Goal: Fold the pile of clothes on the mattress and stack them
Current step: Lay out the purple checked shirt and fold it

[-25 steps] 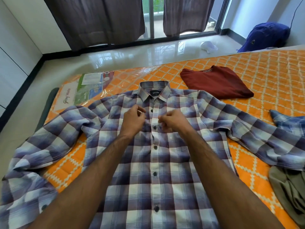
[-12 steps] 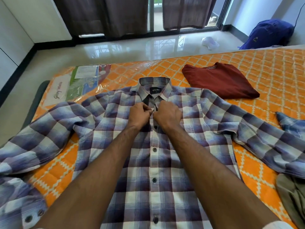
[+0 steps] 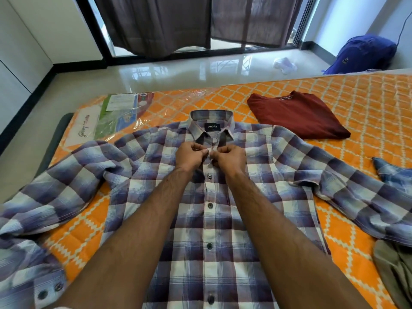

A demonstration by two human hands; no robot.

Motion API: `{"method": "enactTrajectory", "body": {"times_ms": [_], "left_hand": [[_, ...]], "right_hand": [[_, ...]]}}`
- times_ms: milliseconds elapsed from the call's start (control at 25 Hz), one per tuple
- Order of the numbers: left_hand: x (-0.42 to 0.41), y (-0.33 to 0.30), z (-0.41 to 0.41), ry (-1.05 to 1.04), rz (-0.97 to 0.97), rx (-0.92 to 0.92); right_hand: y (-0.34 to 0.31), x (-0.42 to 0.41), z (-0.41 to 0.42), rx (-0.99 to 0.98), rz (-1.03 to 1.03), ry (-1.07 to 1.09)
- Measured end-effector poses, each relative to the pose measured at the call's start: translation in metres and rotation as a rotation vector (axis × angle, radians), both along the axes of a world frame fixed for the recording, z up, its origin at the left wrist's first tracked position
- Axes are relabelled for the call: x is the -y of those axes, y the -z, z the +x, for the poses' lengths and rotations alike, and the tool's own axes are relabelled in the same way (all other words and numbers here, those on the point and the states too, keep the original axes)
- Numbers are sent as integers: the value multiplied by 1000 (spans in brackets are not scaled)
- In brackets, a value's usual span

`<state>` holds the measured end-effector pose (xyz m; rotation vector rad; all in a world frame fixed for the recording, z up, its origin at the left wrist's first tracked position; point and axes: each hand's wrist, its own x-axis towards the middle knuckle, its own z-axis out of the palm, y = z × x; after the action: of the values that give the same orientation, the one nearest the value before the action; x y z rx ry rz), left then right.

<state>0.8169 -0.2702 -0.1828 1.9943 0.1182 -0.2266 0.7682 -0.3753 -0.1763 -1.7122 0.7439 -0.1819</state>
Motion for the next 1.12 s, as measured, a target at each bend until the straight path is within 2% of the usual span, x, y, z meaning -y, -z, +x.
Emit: {"method": "enactTrajectory", "body": {"times_ms": [560, 920, 1120], "left_hand": [[-5, 5, -9, -6, -55, 48], [-13, 2, -6, -1, -165, -54], [-8, 5, -9, 12, -64, 3]], "right_hand": [[21, -14, -9, 126, 84, 40], [28, -14, -7, 124, 73, 45], [27, -20, -7, 104, 9, 48]]}}
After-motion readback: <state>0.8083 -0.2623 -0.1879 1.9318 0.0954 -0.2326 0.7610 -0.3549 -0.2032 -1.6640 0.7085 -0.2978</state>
